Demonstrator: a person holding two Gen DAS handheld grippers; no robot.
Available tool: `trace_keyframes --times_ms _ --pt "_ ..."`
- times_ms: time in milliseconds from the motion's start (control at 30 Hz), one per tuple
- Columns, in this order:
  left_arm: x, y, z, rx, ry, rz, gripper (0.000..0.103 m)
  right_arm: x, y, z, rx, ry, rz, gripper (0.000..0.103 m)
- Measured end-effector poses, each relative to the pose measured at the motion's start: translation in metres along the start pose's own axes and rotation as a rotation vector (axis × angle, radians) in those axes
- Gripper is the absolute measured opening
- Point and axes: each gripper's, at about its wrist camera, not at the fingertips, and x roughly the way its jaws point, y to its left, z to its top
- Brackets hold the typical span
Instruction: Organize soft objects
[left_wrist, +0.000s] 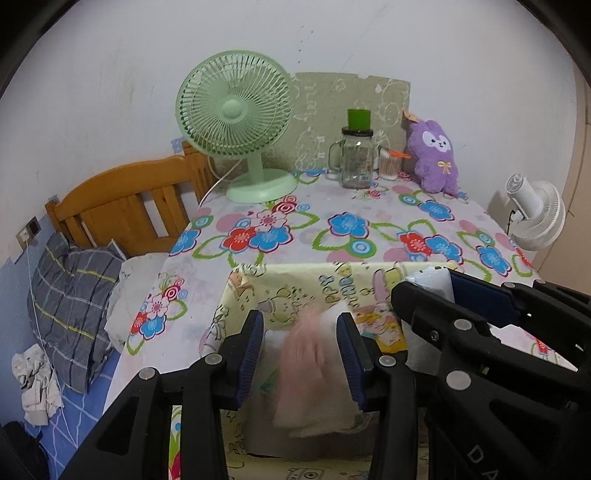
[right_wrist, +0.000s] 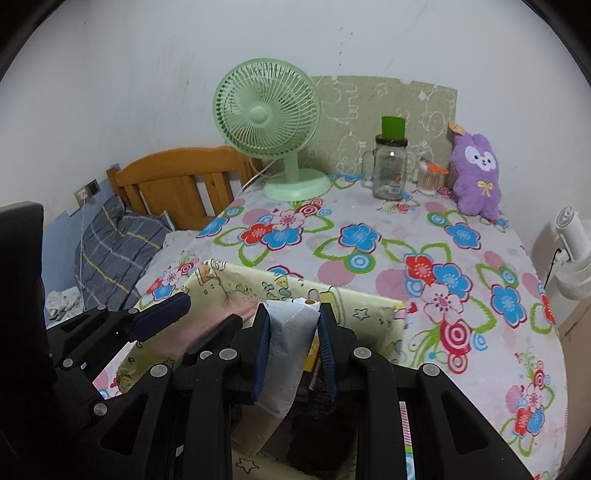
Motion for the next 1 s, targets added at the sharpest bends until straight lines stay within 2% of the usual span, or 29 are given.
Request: trace_keyframes --times_ms 200,300,767,867,967,1000 --pt "0.01 0.007 -0.009 -0.017 0.033 0.0 0.046 0.018 0.005 -0.007 -0.001 0.042 0.017 0.028" --pt "0.012 0.008 -0.011 -0.025 0.033 0.008 0.056 0.022 0.005 -0.009 0.002 0.051 0.018 0.028" --pt "0.018 0.009 -0.015 -0.036 0.044 0.007 0.072 0.038 0.002 -0.009 0.015 0.078 0.003 0.03" --pt "0.019 0.006 -0.015 -0.031 0.047 -0.002 0.079 0.042 -0.001 -0.01 0.02 0.085 -0.008 0.038" --pt "0.02 0.004 -0.014 -0.037 0.056 -0.019 0.083 0.042 -0.003 -0.009 0.017 0.087 -0.032 0.054" --pt "0.02 0.004 -0.014 -0.04 0.057 -0.026 0.084 0.041 -0.002 -0.009 0.01 0.083 -0.043 0.063"
